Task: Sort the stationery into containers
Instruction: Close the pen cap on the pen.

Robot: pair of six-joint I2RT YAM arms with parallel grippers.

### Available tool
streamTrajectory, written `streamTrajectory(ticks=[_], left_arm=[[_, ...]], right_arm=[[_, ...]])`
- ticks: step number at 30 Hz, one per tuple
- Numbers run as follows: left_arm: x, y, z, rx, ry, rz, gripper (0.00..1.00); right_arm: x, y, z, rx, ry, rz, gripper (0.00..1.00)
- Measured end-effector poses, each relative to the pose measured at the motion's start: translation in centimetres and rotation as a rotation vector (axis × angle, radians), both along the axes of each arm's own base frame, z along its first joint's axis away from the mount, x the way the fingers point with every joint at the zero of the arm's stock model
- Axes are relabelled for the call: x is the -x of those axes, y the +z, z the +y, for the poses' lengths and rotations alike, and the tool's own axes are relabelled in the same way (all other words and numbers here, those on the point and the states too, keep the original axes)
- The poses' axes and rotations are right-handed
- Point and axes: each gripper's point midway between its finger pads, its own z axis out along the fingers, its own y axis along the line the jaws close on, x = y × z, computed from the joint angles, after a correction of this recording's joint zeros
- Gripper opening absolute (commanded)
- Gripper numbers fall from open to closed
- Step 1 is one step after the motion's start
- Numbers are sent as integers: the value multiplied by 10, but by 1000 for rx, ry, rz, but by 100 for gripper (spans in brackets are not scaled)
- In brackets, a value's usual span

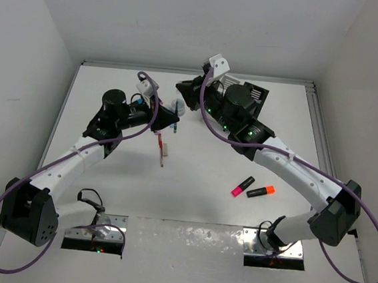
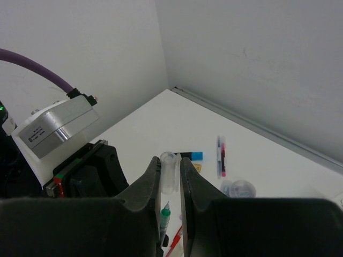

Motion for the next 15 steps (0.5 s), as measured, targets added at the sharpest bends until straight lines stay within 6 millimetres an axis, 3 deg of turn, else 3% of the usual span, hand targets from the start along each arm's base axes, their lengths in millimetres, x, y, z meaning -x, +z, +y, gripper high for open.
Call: streamTrajectory(ticks=[15], left_arm=[[-3, -2, 0, -14, 21, -10, 0]], right_arm=[[2, -13, 3, -8, 11, 40, 0]])
